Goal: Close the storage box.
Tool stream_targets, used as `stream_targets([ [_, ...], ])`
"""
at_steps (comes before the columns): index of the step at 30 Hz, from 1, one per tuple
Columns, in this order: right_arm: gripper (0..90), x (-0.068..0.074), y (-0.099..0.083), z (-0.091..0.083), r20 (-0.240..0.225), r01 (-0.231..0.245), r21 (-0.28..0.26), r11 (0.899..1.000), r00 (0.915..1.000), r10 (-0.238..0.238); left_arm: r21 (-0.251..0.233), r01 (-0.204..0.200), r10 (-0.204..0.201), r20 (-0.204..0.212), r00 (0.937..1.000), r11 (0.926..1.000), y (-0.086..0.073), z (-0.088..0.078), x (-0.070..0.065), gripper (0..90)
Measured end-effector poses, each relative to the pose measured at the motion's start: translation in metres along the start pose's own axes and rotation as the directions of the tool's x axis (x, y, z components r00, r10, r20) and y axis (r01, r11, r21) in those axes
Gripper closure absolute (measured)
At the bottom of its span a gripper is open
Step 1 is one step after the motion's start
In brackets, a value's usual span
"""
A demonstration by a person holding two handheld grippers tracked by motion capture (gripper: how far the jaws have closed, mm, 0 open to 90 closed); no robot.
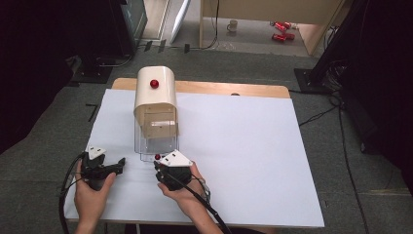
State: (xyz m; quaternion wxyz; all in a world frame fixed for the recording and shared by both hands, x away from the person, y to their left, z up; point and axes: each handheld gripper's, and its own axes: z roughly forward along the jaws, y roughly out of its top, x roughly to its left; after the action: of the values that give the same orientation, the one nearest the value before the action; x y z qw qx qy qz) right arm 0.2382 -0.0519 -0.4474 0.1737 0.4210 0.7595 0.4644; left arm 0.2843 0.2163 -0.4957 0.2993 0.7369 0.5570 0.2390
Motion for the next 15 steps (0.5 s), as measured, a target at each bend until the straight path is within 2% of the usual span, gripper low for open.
stream_targets([
  [7,74.1,0.001,0.004,0.000,-0.001,-0.030,-0.015,0.999,0.9996,0.030,0.000,0.000,0.000,0.000,1.0000,1.0000,0.000,0.000,0.000,14.9],
  [15,75.3,0.001,0.014,-0.007,-0.005,-0.017,-0.038,0.999,0.9998,0.017,0.000,0.000,0.000,0.000,1.0000,1.0000,0.000,0.000,0.000,14.9],
])
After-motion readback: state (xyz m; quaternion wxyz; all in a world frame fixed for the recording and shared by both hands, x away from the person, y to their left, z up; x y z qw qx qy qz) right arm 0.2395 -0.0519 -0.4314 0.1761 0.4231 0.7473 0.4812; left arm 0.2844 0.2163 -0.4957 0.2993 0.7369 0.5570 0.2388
